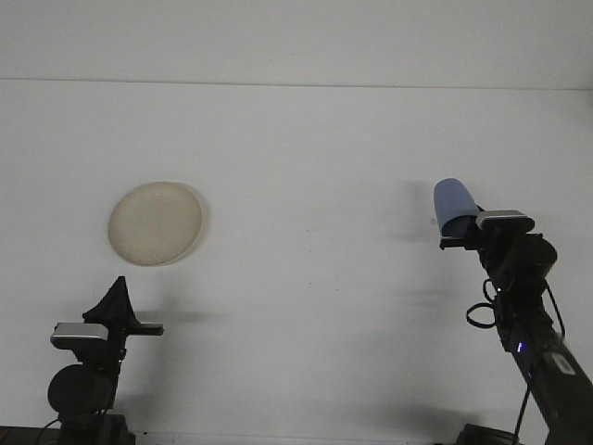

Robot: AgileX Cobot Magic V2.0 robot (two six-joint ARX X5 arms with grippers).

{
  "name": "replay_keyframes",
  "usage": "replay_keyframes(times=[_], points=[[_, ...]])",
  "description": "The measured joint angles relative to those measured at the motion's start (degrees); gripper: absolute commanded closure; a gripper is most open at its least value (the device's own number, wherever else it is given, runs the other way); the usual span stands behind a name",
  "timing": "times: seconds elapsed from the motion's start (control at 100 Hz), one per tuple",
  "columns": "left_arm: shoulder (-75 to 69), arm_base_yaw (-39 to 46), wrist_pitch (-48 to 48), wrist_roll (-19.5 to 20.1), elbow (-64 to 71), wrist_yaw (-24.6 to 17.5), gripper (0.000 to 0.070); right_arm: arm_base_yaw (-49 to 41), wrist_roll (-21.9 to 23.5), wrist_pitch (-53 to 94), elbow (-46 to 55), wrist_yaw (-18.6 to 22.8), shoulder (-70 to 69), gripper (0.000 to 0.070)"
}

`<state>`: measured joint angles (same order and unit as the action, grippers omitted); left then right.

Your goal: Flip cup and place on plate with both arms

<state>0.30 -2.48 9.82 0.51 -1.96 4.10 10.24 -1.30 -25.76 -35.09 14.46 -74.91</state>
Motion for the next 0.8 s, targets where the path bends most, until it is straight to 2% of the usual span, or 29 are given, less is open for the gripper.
replay_keyframes(times=[0.11,0.44,0.65,0.8], points=[[0.00,0.00,0.00,0.00,0.00,0.00,0.0688,-0.74,0.13,6.99,0.00,-2.62,8.31,0.0694],[0.00,0.00,0.00,0.00,0.00,0.00,0.0688,-3.87,1.77,32.09,-1.57,-2.91,29.79,0.0694],[0.00,0.00,0.00,0.00,0.00,0.00,0.0688,-6.95,1.79,48.57,-7.15,-5.55,35.50,0.0694],[0.00,0.00,0.00,0.00,0.00,0.00,0.0688,-9.70,1.79,59.95,-13.60,-5.68,35.32,0.0694]])
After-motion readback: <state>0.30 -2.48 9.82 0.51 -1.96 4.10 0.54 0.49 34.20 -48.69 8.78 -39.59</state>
